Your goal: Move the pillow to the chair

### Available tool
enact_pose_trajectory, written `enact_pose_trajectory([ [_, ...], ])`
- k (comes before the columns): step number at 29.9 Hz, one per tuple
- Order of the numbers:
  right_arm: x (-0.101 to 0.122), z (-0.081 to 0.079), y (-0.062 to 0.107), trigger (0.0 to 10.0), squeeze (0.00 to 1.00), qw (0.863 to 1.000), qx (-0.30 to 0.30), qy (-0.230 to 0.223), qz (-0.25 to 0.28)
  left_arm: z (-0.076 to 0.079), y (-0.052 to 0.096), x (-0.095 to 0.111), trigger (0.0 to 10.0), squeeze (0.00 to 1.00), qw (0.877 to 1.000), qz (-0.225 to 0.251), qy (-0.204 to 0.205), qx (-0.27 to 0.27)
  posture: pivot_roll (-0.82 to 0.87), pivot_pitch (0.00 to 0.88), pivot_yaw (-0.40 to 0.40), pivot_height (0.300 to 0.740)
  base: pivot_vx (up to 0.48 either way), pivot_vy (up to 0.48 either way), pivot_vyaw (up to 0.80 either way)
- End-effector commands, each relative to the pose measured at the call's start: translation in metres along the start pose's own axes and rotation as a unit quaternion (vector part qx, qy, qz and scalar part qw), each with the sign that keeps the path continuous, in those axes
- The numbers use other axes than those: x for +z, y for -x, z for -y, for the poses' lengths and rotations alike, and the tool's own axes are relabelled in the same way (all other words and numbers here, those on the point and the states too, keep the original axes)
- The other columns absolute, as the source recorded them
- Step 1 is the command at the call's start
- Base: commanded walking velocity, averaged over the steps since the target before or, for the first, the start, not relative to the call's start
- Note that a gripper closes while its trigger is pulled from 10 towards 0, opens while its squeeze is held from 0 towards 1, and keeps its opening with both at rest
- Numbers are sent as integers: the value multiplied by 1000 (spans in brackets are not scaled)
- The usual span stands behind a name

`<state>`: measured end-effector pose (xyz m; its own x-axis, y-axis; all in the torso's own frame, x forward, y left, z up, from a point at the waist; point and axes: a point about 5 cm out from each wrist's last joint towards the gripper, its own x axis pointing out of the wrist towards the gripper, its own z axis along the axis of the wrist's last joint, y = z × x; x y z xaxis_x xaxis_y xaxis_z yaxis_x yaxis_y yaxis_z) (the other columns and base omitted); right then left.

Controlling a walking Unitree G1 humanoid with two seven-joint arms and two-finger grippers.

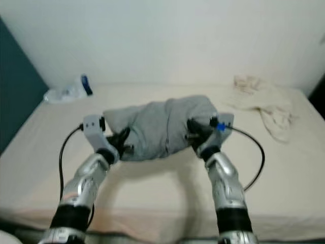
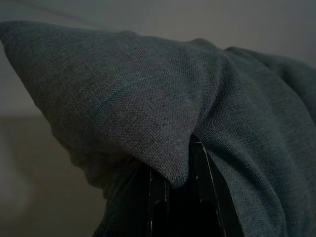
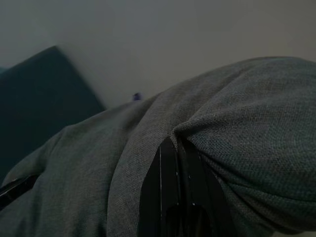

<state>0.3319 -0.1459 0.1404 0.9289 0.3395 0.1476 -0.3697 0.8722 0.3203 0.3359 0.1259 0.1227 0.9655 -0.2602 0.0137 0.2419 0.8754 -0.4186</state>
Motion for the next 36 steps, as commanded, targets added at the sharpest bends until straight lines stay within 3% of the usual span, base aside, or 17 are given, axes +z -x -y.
enact_pose_trajectory([
  [1,-8,-19,-6,10000,0,999,52,-3,-14,17,-5,2,10000,0,999,9,-12,-38,-61,75,36,740,0,0,775],
  [20,-17,-23,-5,10000,0,998,59,-8,-26,15,-2,-4,10000,0,998,3,-48,-27,-49,69,50,740,0,0,775],
  [36,-31,-17,3,10000,0,998,38,-16,-46,4,8,-16,10000,0,998,-19,-65,0,-38,94,52,740,0,0,775],
])
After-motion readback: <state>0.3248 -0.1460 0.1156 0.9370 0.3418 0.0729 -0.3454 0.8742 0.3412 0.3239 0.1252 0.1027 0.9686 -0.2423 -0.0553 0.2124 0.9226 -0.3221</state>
